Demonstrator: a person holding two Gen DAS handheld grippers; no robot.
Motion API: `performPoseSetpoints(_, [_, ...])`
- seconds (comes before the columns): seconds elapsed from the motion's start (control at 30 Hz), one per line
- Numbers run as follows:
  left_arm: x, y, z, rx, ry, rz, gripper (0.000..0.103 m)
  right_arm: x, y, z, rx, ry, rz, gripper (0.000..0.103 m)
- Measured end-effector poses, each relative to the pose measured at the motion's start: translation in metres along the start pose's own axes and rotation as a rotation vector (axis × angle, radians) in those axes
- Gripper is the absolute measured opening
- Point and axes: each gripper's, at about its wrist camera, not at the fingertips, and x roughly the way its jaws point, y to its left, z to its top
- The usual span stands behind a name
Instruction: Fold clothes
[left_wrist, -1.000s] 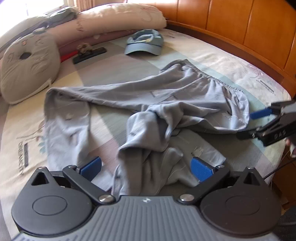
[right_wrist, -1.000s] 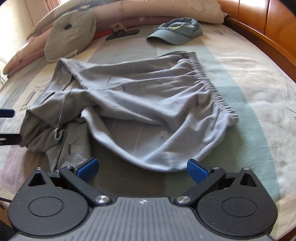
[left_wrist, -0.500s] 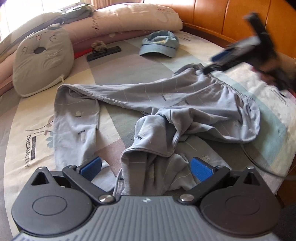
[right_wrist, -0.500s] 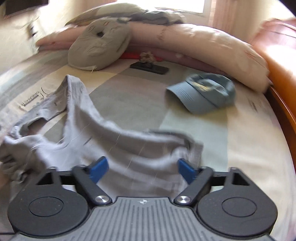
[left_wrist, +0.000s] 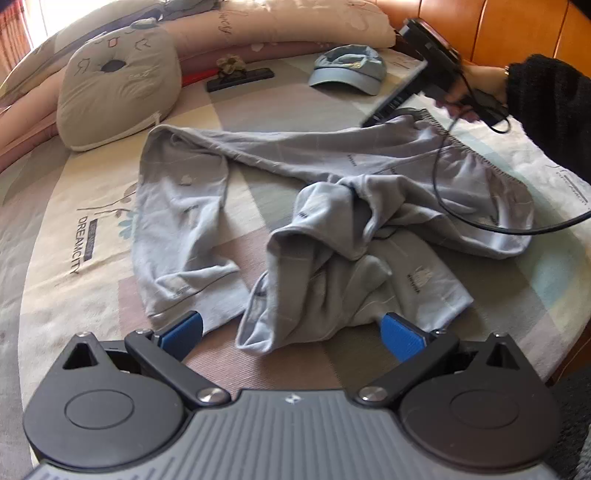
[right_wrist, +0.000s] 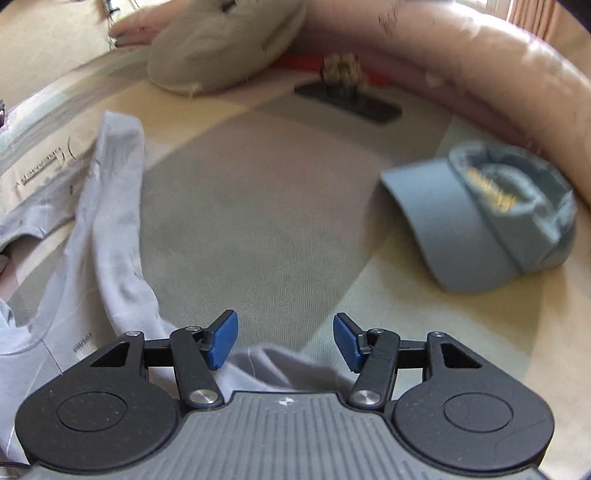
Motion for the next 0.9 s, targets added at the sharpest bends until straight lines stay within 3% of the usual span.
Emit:
performPoseSetpoints(0.23, [0.008, 0.008, -0.003, -0.032, -0.011, -0.028, 0.102, -0.016, 0.015, -0.03, -0.048, 0.018, -0.001, 0.063])
performPoseSetpoints(0.4, [0.011, 0.006, -0.004, -0.023, -0.006, -0.034, 0.102, -0.017, 0.026, -0.025, -0.124, 0.043, -0.032, 0.06])
performPoseSetpoints(0.43, [0.011, 0.006, -0.005, -0.021, -0.005, -0.027, 0.102, -0.016, 0.03, -0.022, -0.149, 0.045, -0.04, 0.054])
performPoseSetpoints(0.5, [0.01, 0.008, -0.005, -0.023, -0.006, -0.015, 0.102, -0.012, 0.038, -0.018, -0.186, 0.055, -0.041, 0.008])
performPoseSetpoints(0.63, [0.006, 0.013, -0.006, -0.048, -0.015, -0.005, 0.102, -0.014, 0.043, -0.012, -0.235, 0.041, -0.088, 0.008])
performPoseSetpoints(0.9, [0.003, 0.014, -0.009, -0.071, -0.014, 0.011, 0.102, -0.031, -0.011, 0.022, -0.014, -0.115, -0.254, 0.007])
